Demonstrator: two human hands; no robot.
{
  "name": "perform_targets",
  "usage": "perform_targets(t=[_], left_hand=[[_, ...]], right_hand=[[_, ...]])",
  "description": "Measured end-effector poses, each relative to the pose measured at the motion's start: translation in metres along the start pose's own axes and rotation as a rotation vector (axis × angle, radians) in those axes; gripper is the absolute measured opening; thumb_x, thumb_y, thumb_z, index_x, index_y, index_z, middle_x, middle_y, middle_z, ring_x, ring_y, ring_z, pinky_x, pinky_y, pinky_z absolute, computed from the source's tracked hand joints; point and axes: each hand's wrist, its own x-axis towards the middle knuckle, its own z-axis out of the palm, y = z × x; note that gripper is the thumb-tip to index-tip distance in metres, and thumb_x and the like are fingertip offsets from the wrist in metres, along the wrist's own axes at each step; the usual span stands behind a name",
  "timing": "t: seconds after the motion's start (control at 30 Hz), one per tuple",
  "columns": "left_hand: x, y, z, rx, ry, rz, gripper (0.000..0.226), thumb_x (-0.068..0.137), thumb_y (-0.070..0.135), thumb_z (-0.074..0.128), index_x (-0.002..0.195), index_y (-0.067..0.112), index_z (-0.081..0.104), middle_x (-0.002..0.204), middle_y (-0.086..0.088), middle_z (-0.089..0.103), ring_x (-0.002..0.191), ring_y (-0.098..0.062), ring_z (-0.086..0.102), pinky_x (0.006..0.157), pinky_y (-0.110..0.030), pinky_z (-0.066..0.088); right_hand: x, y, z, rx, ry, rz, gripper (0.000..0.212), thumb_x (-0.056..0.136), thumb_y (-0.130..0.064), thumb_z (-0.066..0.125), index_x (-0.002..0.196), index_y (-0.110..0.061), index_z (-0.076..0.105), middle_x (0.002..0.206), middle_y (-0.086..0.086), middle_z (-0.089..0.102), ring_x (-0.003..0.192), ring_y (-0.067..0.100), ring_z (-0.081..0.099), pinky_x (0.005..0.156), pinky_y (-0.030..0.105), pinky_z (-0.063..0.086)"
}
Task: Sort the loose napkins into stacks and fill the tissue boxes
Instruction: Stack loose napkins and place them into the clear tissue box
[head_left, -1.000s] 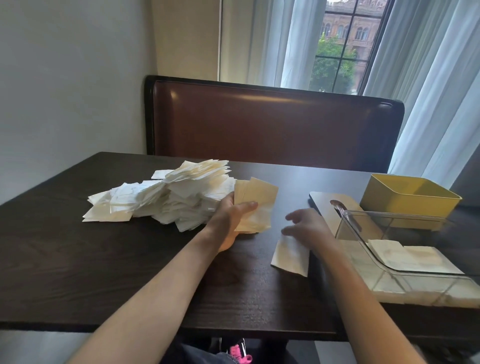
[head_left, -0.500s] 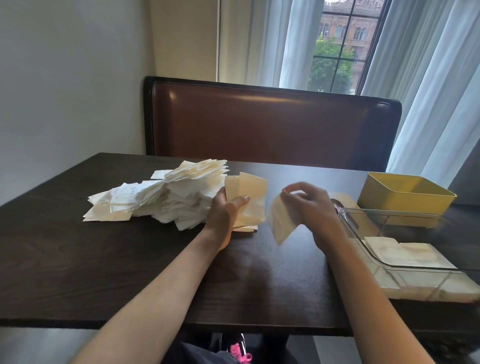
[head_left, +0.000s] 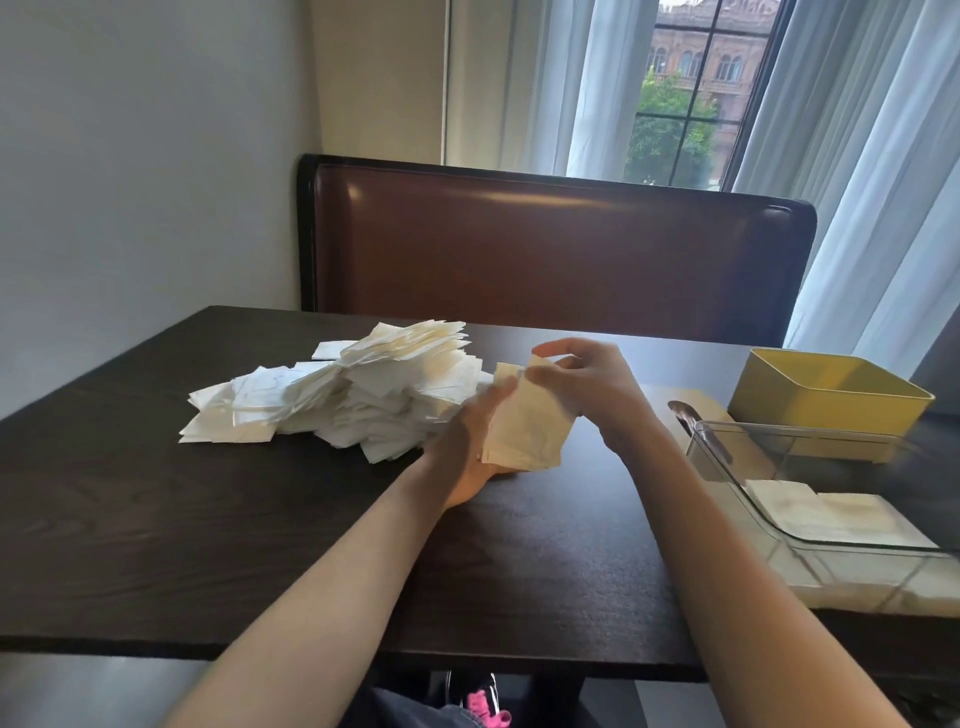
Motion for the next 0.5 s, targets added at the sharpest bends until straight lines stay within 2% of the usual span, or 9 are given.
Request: perform_targets(t=[0.07,0.17,0.23,0.3,0.4,0.5], left_hand=[[-0.001,0.001,0.002,0.089,0.019,0.007,0.028,0.097,0.023,0.06,0.122,0.011,0.06,0.11,-0.017,0.067,0.099,-0.033,0.065,0.084,-0.049,0.051],[0.002,0.002,0.001,0.102,0.127,0.086,0.025,0.095,0.006,0.059,0.119,0.012,0.061,0.107,-0.016,0.069,0.094,-0.032,0.067,0.077,-0.047,0.057],[0.003,0.004,-0.001,0.056,0.239,0.182,0.021,0.093,0.005,0.059,0.111,0.014,0.066,0.098,-0.01,0.071,0.091,-0.029,0.069,0.077,-0.047,0.058],[0.004,0.008,-0.007,0.006,0.366,0.255,0.018,0.088,0.009,0.063,0.104,0.015,0.069,0.091,-0.005,0.073,0.09,-0.027,0.07,0.082,-0.051,0.06],[0.004,0.015,-0.018,-0.05,0.544,0.285,0.027,0.075,0.019,0.068,0.101,0.013,0.069,0.093,-0.009,0.073,0.092,-0.032,0.071,0.082,-0.053,0.06],[0.003,0.017,-0.021,-0.061,0.625,0.281,0.014,0.084,0.011,0.066,0.097,0.014,0.065,0.093,-0.009,0.069,0.089,-0.03,0.069,0.08,-0.047,0.059]], right_hand=[[0.002,0.003,0.001,0.016,0.03,0.006,0.019,0.084,-0.012,0.074,0.103,-0.013,0.072,0.089,0.011,0.07,0.065,0.013,0.061,0.047,0.017,0.045],[0.004,0.008,-0.001,0.121,0.123,0.008,0.013,0.089,-0.014,0.07,0.102,-0.014,0.071,0.089,0.006,0.07,0.069,0.012,0.059,0.049,0.015,0.044],[0.006,0.013,-0.003,0.2,0.206,0.03,0.006,0.093,-0.016,0.064,0.094,-0.017,0.07,0.086,0.003,0.07,0.068,0.013,0.055,0.054,0.019,0.044],[0.01,0.02,0.0,0.213,0.227,0.075,0.01,0.096,-0.02,0.06,0.097,-0.015,0.069,0.087,0.002,0.07,0.071,0.013,0.055,0.06,0.022,0.045],[0.015,0.032,0.012,0.134,0.159,0.137,0.022,0.095,-0.017,0.06,0.112,-0.005,0.069,0.09,0.004,0.067,0.074,0.015,0.054,0.065,0.026,0.046],[0.018,0.04,0.028,0.052,0.076,0.151,0.023,0.093,-0.012,0.061,0.103,0.006,0.07,0.077,0.019,0.059,0.075,0.019,0.05,0.067,0.031,0.043]])
